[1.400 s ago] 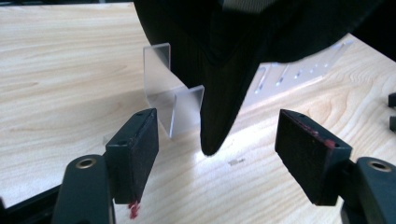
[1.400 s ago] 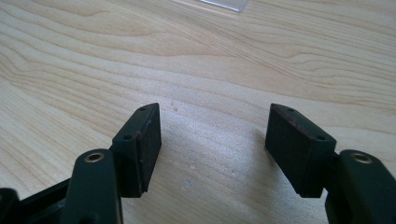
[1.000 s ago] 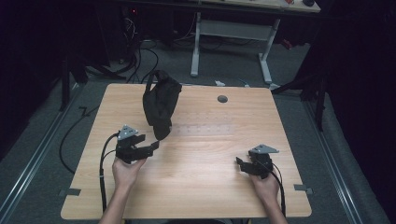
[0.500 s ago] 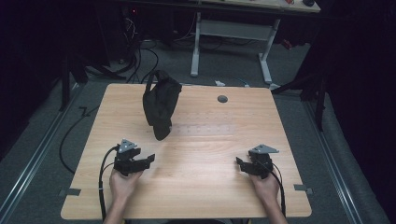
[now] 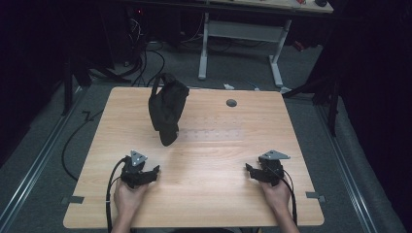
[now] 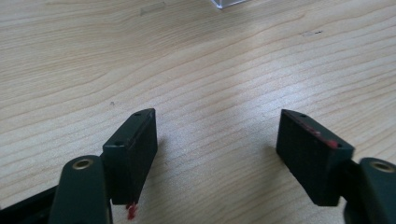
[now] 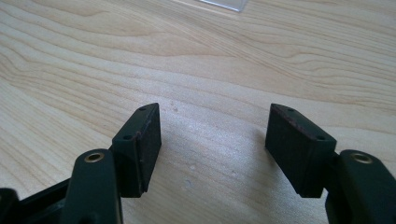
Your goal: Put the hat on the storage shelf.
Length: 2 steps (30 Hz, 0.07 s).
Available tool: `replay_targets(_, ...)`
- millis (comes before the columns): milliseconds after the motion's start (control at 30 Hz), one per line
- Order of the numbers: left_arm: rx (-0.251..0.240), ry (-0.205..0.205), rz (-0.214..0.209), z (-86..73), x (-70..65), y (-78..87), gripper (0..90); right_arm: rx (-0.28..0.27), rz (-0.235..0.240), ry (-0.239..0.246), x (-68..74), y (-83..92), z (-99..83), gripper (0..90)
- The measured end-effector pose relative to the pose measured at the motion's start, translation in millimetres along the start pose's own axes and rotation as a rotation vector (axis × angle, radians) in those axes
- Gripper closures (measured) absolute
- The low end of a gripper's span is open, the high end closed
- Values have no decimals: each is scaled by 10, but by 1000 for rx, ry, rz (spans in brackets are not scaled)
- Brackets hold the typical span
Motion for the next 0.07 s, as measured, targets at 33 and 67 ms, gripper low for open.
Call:
replay_targets(33,2,5,-2,2,1,3,287,0,0,0,0,0,0,361)
replay_targets(67,1,3,-2,0,-1,1,285,0,0,0,0,0,0,361)
Point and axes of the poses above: each handheld gripper's, and its own axes: y roughly backward along the jaws, z roughly out of its top, x roughly to its left, the point moved 4 cm from there along -y, roughly forward along the jaws, and after that the axes turned 14 degrees about -z, right-handed, at the moved point
